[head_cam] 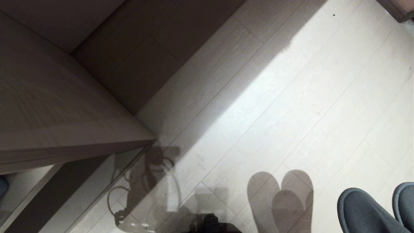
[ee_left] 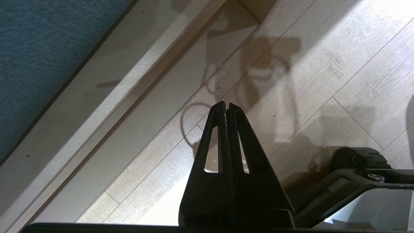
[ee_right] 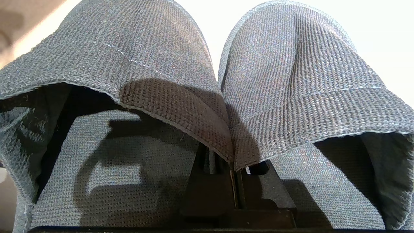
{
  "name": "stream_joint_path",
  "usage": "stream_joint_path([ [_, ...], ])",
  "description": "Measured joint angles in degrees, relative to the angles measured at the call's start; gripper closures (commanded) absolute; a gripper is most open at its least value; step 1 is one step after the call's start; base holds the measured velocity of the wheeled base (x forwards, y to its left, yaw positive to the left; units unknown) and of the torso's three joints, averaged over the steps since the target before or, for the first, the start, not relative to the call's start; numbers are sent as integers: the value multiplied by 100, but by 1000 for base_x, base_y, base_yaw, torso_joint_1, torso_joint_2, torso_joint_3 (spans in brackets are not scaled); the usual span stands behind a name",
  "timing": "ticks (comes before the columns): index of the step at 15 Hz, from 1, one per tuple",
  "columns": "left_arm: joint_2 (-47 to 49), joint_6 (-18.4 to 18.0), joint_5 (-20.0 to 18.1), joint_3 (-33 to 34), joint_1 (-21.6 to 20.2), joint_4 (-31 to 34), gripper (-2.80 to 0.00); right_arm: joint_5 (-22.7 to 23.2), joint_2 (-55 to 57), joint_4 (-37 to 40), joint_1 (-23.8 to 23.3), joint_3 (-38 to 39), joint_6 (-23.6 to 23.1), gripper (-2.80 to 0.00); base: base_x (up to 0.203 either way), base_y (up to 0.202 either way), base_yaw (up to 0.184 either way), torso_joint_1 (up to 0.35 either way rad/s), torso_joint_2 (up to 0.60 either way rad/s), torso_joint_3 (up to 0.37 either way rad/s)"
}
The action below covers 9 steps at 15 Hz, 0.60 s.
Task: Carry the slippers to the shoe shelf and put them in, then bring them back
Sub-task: Place the slippers on the floor
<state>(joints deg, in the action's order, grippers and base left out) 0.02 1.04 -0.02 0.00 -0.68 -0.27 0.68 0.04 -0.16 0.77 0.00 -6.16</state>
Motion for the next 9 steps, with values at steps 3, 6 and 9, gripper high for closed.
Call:
stream_joint_path([
  [3, 0, 0, 2, 0, 0, 5, 0, 9, 1, 2, 0, -19, -12, 0, 0, 0, 0, 1, 1, -14],
  [6, 0, -2, 2, 0, 0, 11, 0, 256, 239, 200, 7, -588, -3, 0, 0, 0, 0, 0, 0, 0],
  [9, 0, -1, 2, 0, 0, 11, 0, 480, 1136, 224, 111, -1277, -220, 0, 0, 0, 0, 0, 0, 0],
])
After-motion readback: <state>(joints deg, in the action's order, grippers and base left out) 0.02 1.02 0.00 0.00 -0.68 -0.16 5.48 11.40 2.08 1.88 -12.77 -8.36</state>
